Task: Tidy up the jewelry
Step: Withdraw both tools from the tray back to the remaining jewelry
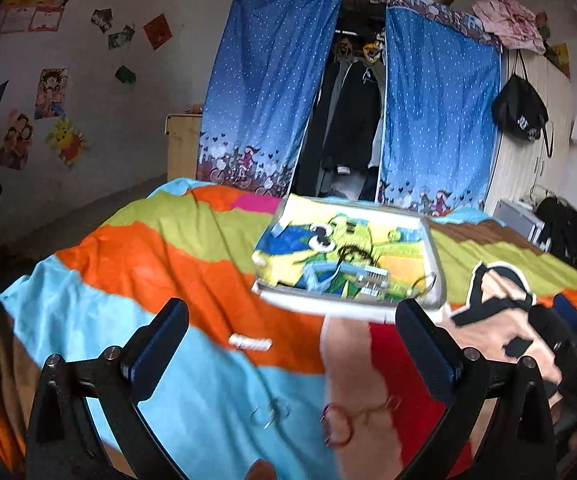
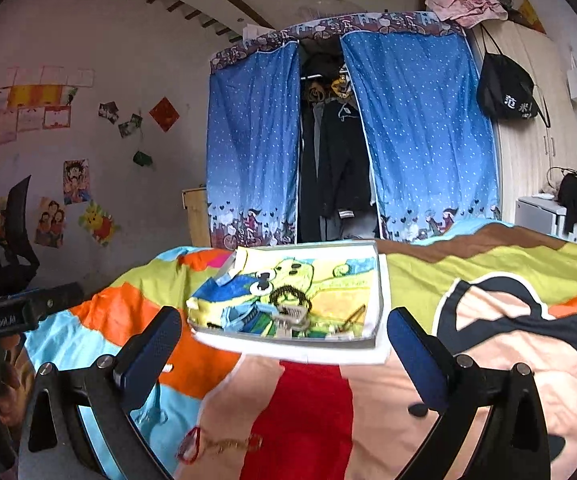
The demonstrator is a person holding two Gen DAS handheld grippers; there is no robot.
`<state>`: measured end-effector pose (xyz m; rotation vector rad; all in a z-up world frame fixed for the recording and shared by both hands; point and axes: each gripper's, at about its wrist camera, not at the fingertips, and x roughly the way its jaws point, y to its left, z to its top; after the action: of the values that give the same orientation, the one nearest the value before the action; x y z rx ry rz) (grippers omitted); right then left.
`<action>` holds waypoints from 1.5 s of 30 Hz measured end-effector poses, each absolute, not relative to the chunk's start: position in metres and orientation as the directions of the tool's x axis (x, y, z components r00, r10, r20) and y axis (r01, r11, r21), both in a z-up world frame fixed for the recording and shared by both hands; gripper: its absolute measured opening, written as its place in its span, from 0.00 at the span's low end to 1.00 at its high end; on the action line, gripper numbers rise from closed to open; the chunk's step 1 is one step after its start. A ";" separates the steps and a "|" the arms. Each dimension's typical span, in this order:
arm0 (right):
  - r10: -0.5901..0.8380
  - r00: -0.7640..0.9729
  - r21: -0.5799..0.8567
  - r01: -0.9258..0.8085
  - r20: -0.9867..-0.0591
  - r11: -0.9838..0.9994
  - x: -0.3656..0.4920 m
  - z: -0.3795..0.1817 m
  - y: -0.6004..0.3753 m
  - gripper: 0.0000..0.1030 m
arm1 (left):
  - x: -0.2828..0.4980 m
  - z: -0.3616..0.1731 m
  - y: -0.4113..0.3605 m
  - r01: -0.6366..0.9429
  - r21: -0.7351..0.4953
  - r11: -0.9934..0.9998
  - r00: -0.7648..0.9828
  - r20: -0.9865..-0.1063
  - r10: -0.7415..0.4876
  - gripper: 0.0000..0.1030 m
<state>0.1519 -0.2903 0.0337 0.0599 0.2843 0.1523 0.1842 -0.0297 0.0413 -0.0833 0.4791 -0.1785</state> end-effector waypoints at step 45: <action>0.320 0.497 0.309 -0.106 -0.807 0.945 0.191 -0.083 -0.269 1.00 | 0.214 -0.088 0.001 0.160 -0.068 0.985 0.461 -0.877 -0.135 0.98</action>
<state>0.1914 -0.2690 -0.0826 0.2312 1.0206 0.2604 0.2138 0.0015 -0.0883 0.0254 1.0759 -0.1818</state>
